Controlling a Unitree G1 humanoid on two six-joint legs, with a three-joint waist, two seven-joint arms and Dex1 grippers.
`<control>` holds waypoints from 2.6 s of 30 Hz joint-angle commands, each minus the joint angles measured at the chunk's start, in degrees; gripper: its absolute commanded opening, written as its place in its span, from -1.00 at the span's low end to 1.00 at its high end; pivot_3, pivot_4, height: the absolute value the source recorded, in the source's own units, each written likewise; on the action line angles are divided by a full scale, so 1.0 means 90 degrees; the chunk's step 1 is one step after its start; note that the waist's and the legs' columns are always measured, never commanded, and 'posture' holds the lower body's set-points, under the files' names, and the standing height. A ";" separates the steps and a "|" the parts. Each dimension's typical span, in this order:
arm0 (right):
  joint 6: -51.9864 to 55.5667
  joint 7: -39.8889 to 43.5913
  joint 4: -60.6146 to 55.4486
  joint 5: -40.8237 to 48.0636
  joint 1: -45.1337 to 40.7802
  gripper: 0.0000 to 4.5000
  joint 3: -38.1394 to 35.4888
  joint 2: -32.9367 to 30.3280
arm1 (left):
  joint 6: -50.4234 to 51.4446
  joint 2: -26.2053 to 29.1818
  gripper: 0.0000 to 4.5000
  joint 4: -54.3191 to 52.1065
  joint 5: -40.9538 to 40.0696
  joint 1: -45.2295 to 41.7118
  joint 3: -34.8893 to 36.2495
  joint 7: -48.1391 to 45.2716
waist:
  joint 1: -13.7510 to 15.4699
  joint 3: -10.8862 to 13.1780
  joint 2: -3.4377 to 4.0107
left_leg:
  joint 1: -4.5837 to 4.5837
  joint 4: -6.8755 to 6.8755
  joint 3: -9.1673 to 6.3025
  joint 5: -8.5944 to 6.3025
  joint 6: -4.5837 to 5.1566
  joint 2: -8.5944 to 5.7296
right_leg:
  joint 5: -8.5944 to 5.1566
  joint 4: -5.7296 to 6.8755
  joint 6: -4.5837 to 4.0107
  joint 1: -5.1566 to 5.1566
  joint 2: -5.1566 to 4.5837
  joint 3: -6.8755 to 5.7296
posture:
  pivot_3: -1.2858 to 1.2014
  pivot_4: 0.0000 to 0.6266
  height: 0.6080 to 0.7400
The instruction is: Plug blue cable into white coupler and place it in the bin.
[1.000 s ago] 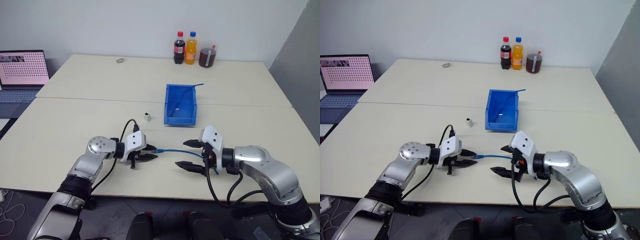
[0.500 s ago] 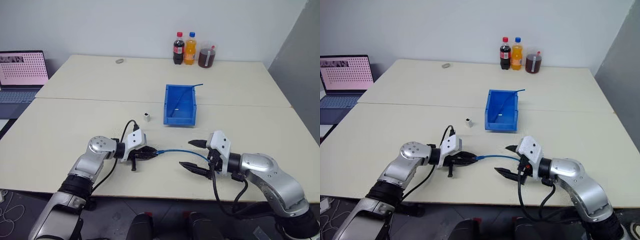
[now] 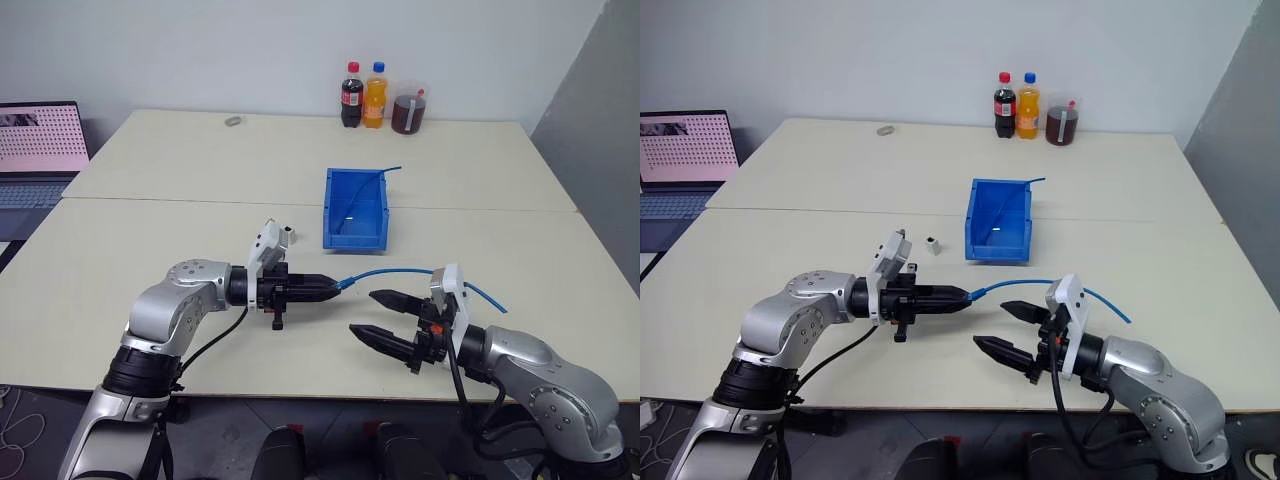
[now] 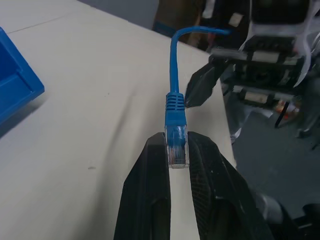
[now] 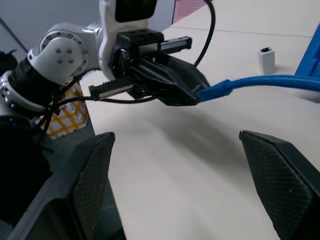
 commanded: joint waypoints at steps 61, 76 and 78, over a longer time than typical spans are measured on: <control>-0.0254 0.0748 0.1142 0.0736 -0.1667 -0.97 0.0214 -0.0038 | 0.0131 0.0518 0.24 -0.0913 -0.0390 0.0539 0.0427 0.0433 | -0.0073 0.0012 0.0003 | -0.0001 -0.0011 0.0001 -0.0001 0.0000 0.0001 | -0.0004 -0.0007 -0.0006 -0.0006 0.0000 0.0002 | 0.03 -0.52 1.00; -0.0827 0.0547 0.1355 0.0100 -0.1585 -0.97 0.0205 -0.0029 | -0.0815 0.0387 1.00 -0.0403 0.1112 0.1249 0.0964 0.2717 | -0.0060 0.0018 0.0002 | -0.0001 -0.0012 0.0005 -0.0001 0.0000 0.0000 | -0.0004 -0.0009 -0.0007 -0.0006 -0.0008 0.0002 | 0.03 -0.52 1.00; -0.0893 0.0509 0.1384 0.0000 -0.1585 -0.97 0.0262 0.0021 | -0.1027 0.0398 1.00 0.0093 0.1560 0.0991 0.0744 0.2926 | -0.0061 0.0019 0.0001 | -0.0001 -0.0013 0.0005 -0.0001 -0.0001 0.0000 | -0.0004 -0.0009 -0.0007 -0.0007 -0.0007 0.0002 | 0.03 -0.52 1.00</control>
